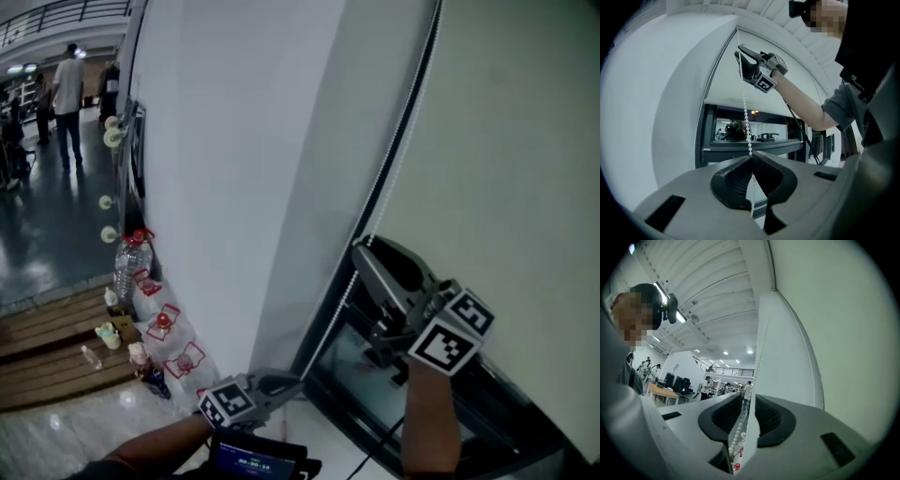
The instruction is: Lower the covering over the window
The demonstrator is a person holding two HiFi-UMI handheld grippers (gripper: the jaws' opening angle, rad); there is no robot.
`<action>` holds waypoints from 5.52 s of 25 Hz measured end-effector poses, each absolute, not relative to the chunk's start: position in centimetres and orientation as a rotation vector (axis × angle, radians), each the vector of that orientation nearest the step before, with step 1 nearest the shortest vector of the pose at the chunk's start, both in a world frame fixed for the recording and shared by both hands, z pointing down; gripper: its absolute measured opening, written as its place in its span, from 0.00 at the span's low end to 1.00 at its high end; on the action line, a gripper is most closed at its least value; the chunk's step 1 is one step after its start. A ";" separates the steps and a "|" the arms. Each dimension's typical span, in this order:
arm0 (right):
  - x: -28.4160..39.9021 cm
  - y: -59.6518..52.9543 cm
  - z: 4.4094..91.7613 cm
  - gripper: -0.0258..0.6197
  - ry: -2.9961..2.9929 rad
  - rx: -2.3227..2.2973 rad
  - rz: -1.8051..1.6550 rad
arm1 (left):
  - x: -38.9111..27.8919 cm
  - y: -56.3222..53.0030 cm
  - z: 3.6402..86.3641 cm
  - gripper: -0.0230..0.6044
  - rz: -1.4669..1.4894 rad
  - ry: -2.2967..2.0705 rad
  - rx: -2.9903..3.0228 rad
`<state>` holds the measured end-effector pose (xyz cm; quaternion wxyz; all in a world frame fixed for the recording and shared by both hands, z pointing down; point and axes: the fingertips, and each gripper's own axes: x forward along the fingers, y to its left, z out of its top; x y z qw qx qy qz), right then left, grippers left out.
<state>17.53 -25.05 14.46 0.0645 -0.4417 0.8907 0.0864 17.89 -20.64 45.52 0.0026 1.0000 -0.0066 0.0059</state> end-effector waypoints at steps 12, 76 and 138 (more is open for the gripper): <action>18.6 -24.7 13.6 0.04 2.634 -1.268 0.170 | 17.7 -19.5 44.9 0.04 -0.013 0.037 3.133; 17.3 -24.5 36.6 0.04 2.700 -1.538 0.116 | 5.8 -24.7 36.6 0.26 -0.102 -0.092 3.122; 14.6 -24.2 44.0 0.04 2.733 -1.599 -0.011 | 19.2 -26.1 20.5 0.07 -0.314 -0.050 3.200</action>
